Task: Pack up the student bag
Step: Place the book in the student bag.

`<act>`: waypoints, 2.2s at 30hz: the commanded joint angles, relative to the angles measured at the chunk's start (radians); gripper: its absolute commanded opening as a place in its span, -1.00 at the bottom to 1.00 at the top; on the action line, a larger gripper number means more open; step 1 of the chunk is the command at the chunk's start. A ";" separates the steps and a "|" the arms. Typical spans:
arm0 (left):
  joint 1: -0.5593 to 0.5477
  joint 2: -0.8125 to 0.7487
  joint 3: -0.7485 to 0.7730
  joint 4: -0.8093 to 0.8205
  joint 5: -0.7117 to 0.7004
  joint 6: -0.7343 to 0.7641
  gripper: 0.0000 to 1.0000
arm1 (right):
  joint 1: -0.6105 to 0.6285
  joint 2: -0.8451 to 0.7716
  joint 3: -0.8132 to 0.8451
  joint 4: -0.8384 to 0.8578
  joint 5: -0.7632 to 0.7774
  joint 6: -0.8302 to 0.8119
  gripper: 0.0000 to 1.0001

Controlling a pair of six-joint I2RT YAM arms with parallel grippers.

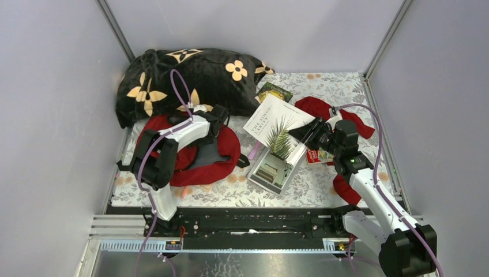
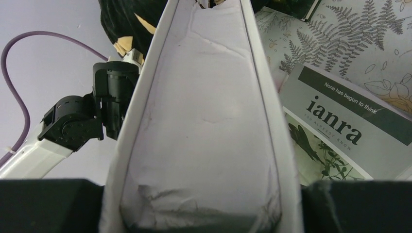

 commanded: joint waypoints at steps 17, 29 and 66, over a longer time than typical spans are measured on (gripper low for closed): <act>0.012 -0.773 -0.158 0.296 0.454 0.332 -1.00 | 0.005 0.131 0.119 0.314 -0.495 0.133 -0.67; 0.044 -0.942 -0.283 0.288 0.503 0.203 -1.00 | 0.136 0.312 -0.183 0.743 -0.598 0.583 -0.68; 0.048 -1.247 -0.444 0.530 0.571 0.336 -1.00 | 0.440 0.985 0.564 0.394 -0.496 0.356 -0.76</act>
